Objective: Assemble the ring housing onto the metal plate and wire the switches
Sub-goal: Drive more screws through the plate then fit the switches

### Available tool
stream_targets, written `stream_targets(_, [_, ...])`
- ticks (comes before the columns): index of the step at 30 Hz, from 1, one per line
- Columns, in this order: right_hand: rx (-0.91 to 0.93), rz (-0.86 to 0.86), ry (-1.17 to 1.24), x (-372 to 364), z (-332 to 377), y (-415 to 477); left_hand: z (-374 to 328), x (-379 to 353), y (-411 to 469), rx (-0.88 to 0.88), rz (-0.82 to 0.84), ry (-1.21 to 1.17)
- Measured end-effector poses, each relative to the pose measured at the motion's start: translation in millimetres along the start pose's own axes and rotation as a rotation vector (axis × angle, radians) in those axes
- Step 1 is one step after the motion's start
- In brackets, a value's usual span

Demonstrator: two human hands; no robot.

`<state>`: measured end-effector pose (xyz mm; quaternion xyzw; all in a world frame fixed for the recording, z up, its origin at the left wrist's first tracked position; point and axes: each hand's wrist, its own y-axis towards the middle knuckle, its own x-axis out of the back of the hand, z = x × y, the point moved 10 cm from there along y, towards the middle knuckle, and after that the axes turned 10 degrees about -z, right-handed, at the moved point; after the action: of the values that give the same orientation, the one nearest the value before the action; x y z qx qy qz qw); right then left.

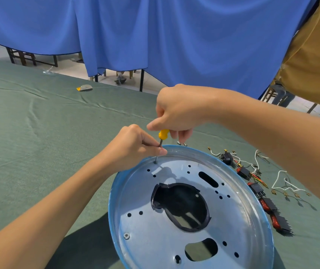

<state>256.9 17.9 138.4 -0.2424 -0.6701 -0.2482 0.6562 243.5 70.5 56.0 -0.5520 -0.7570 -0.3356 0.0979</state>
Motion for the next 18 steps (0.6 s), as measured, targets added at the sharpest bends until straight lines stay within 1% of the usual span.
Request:
stream_targets(2, [0.130, -0.031, -0.044, 6.0, 10.9, -0.6, 0.0, -1.4, -0.4, -0.016, 0.019, 0.021])
stream_targets(3, [0.178, -0.021, -0.070, 5.9, 15.6, -1.8, -0.9, -2.9, -1.1, -0.031, 0.036, 0.032])
stream_targets(5, [0.222, -0.006, -0.134, 2.8, 20.1, -2.1, -1.3, -7.4, -2.6, -0.053, 0.092, 0.038])
stream_targets(7, [0.203, -0.014, -0.173, -0.6, 18.9, 1.2, -0.2, -9.8, -4.0, -0.055, 0.121, 0.023])
stream_targets(9, [0.173, -0.034, -0.193, -1.4, 16.4, 5.5, 1.1, -10.4, -3.7, -0.053, 0.104, 0.018])
stream_targets(11, [0.152, -0.039, -0.210, -1.1, 16.2, 10.2, 0.9, -3.8, -1.6, -0.053, 0.007, 0.030])
stream_targets(13, [0.128, -0.002, -0.197, -2.9, 16.3, 11.7, 0.3, 3.0, 0.1, -0.051, -0.079, 0.073])
stream_targets(15, [0.132, 0.043, -0.190, -4.4, 18.1, 10.9, 4.6, 0.9, 1.0, -0.019, -0.058, 0.097])
stream_targets(18, [0.252, 0.005, -0.231, 5.3, 29.4, 7.6, 4.1, -1.4, 0.6, 0.008, 0.004, 0.040])
